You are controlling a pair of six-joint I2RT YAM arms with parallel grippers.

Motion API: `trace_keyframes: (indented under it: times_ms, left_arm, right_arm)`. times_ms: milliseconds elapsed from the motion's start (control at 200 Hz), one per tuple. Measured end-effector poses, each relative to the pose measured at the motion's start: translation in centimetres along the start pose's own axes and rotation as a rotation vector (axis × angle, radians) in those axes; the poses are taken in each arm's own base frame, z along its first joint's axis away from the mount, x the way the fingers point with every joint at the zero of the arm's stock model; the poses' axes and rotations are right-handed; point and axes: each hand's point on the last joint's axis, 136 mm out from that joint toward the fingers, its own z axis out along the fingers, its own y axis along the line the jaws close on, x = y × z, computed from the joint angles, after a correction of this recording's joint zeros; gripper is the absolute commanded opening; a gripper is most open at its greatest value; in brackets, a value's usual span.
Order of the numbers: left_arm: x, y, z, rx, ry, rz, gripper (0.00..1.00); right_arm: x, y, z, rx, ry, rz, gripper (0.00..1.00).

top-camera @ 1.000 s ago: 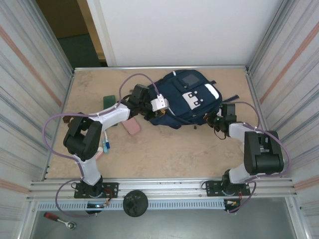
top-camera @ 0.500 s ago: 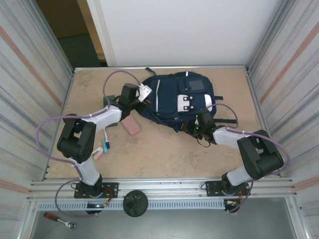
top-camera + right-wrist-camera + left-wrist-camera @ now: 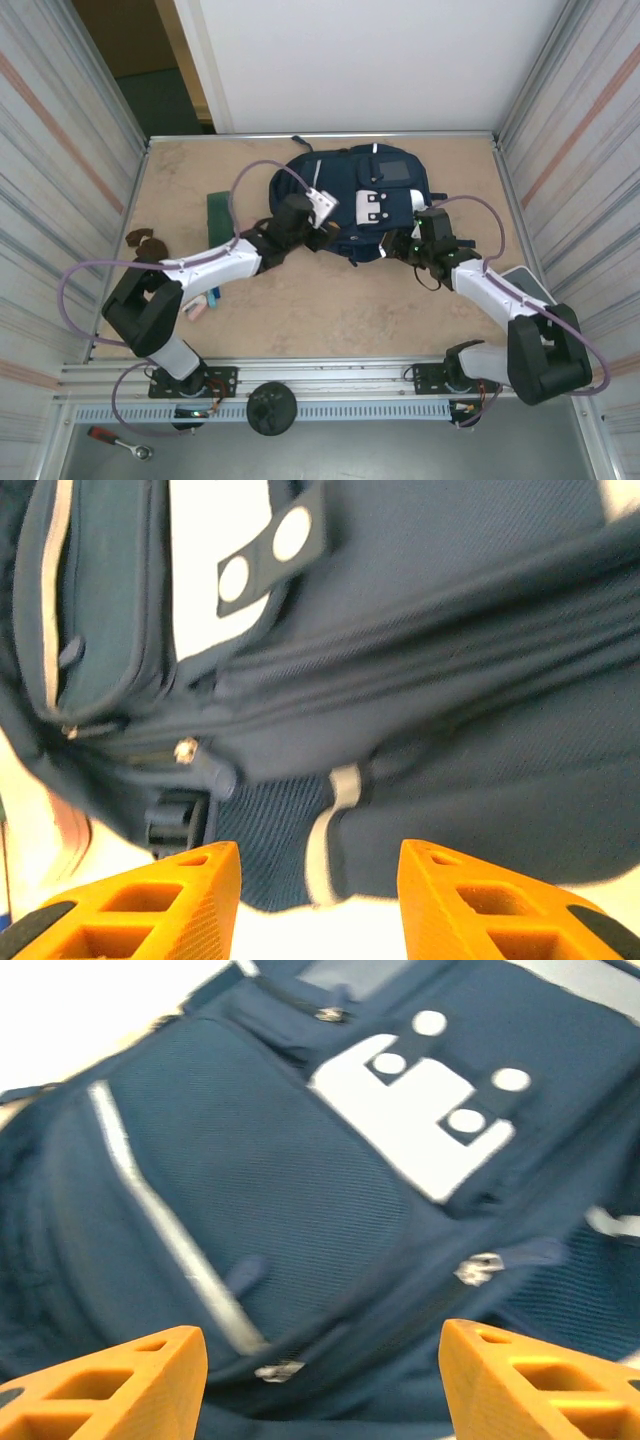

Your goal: Pack books, pencil case, and school supplies into a backpack

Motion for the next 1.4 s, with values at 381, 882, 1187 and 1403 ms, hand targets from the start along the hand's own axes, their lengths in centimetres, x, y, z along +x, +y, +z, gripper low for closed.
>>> trace_keyframes:
  times_ms: [381, 882, 1187, 1403]
  left_arm:
    - [0.8, -6.1, 3.2, 0.035, 0.117, 0.059, 0.65]
    - [3.3, -7.8, 8.4, -0.04, 0.281, 0.153, 0.69]
    - [3.0, -7.1, 9.6, -0.02, 0.281, 0.122, 0.57]
    - [3.0, -7.2, 9.9, 0.036, 0.278, 0.083, 0.51]
  right_arm:
    - [0.6, -3.0, 3.7, 0.009, 0.07, 0.047, 0.32]
    - [0.8, -3.0, 3.9, -0.048, 0.063, 0.049, 0.32]
    - [0.8, -3.1, 3.8, -0.061, 0.065, 0.056, 0.32]
    - [0.8, -3.1, 3.8, -0.062, 0.064, 0.056, 0.32]
